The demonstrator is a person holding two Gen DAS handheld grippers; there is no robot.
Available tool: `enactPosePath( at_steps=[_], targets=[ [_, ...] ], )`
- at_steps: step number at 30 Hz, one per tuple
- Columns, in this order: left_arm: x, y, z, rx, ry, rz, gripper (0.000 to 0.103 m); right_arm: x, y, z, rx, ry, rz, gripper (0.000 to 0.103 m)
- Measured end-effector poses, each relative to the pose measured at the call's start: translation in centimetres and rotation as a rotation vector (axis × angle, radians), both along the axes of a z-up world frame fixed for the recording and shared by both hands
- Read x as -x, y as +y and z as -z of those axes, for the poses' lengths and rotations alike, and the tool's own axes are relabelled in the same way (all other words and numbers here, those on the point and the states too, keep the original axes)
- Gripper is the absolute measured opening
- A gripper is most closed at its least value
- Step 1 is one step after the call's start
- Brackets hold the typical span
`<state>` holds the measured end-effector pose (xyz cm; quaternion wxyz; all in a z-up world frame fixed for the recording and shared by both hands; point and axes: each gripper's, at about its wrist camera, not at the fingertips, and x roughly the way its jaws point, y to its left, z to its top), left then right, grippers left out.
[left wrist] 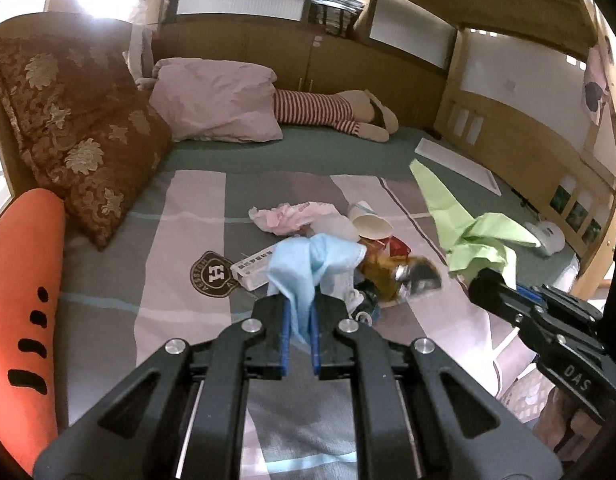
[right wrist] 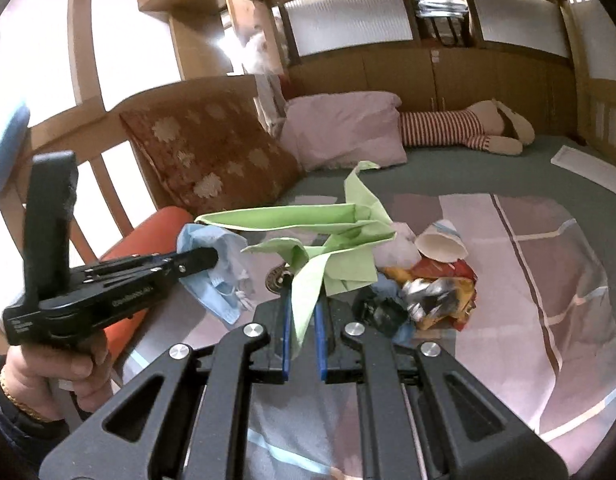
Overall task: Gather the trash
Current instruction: 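Grasp the blue face mask with the left tool while the right tool grasps the green paper plane, then carry mask and paper plane to the white trash bag and release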
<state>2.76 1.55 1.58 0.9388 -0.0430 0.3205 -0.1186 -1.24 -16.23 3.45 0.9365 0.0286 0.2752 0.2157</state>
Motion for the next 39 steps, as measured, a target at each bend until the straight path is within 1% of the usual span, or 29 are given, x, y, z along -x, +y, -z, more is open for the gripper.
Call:
enactPosePath(
  at_steps=[6,21,30,34,35,37,39],
  targets=[
    [-0.1,-0.2,0.6,-0.011,0.009,0.001,0.009,-0.1,0.3,0.3,0.004,0.010,0.005,0.010],
    [-0.1,-0.2,0.8,-0.014,0.016,0.001,0.009,-0.3,0.6,0.8,0.018,0.030,0.009,0.010],
    [-0.2,-0.2,1.2,-0.020,0.023,0.004,0.009,-0.3,-0.1,1.0,0.011,0.041,0.026,0.010],
    [-0.4,-0.4,1.4,-0.019,0.033,0.009,0.009,1.1,-3.0,0.1,-0.041,0.034,0.080,0.010],
    [-0.4,-0.5,1.4,-0.016,0.034,0.010,0.009,2.2,-4.6,-0.4,-0.073,0.033,0.108,0.010],
    [-0.3,-0.7,1.4,-0.006,0.033,0.024,0.009,4.3,-7.1,-1.1,-0.104,0.024,0.147,0.010],
    [-0.1,-1.2,1.2,-0.002,0.023,0.044,0.009,7.4,-10.4,-1.7,-0.104,0.014,0.202,0.010]
  ],
)
